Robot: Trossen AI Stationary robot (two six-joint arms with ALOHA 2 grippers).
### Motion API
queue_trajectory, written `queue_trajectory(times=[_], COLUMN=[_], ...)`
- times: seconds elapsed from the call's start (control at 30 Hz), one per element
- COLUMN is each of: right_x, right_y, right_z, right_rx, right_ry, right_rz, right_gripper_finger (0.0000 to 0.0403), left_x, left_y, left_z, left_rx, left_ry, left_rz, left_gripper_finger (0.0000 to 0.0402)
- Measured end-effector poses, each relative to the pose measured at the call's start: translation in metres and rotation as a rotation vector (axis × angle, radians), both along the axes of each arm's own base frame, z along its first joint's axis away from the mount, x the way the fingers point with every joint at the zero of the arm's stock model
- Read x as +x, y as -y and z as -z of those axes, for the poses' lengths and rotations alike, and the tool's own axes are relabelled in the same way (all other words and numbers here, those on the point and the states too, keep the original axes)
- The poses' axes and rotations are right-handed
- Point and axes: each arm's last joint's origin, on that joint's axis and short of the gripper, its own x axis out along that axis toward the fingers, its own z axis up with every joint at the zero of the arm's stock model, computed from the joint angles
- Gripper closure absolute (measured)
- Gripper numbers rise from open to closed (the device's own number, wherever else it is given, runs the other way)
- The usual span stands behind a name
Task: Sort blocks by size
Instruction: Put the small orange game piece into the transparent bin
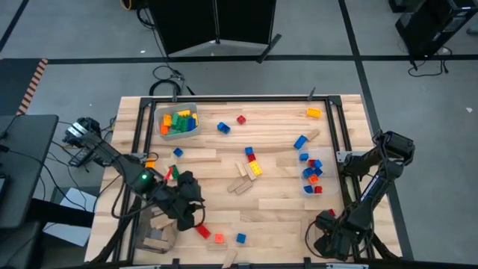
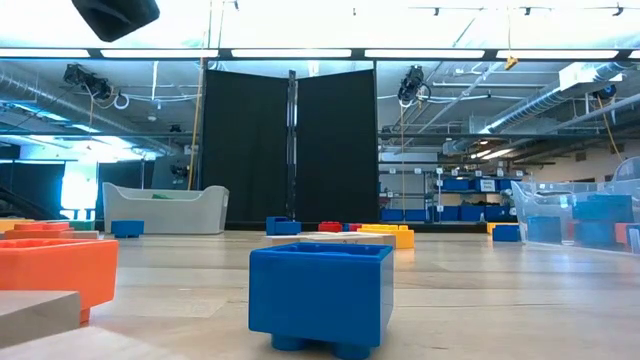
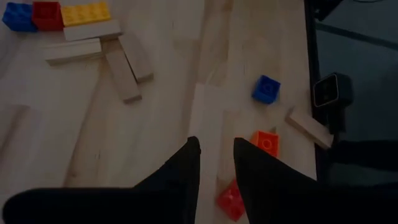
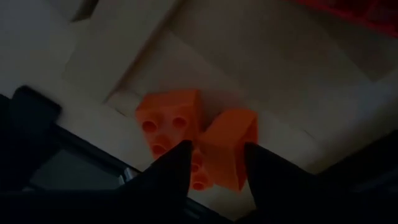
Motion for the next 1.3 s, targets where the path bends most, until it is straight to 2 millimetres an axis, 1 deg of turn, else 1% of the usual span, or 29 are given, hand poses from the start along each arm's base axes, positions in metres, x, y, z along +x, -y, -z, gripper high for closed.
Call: queue_trajectory(times=[0.17, 0.27, 0.4, 0.67, 0.83, 1.1, 1.2, 1.3], right_x=[0.006, 0.013, 0.02, 0.032, 0.04, 0.05, 0.054, 0.06], right_y=[0.004, 0.008, 0.012, 0.022, 0.03, 0.033, 0.031, 0.029], right_z=[0.0, 0.0, 0.001, 0.001, -0.002, -0.019, -0.03, -0.046], right_rx=[-0.036, -0.077, -0.133, -0.229, -0.306, -0.36, -0.377, -0.396], right_ry=[0.063, 0.136, 0.224, 0.331, 0.355, 0.344, 0.354, 0.387], right_rz=[0.031, 0.062, 0.096, 0.158, 0.186, 0.144, 0.131, 0.108], right_gripper_finger=[0.0279, 0.0293, 0.0294, 0.0293, 0.0292, 0.0293, 0.0292, 0.0293], left_x=[0.004, 0.005, 0.006, 0.007, 0.008, 0.009, 0.009, 0.009], left_y=[-0.004, -0.005, -0.006, -0.005, -0.004, -0.003, -0.003, -0.003], left_z=[-0.001, -0.002, -0.002, -0.003, -0.004, -0.005, -0.005, -0.006], left_rx=[0.011, 0.004, 0.003, -0.009, -0.02, -0.028, -0.032, -0.032], left_ry=[0.01, 0.022, 0.025, 0.042, 0.056, 0.067, 0.072, 0.073], left_rz=[-0.004, -0.008, -0.011, -0.011, -0.011, -0.012, -0.012, -0.012], left_gripper_finger=[0.0296, 0.0296, 0.0296, 0.0296, 0.0296, 0.0296, 0.0296, 0.0296])
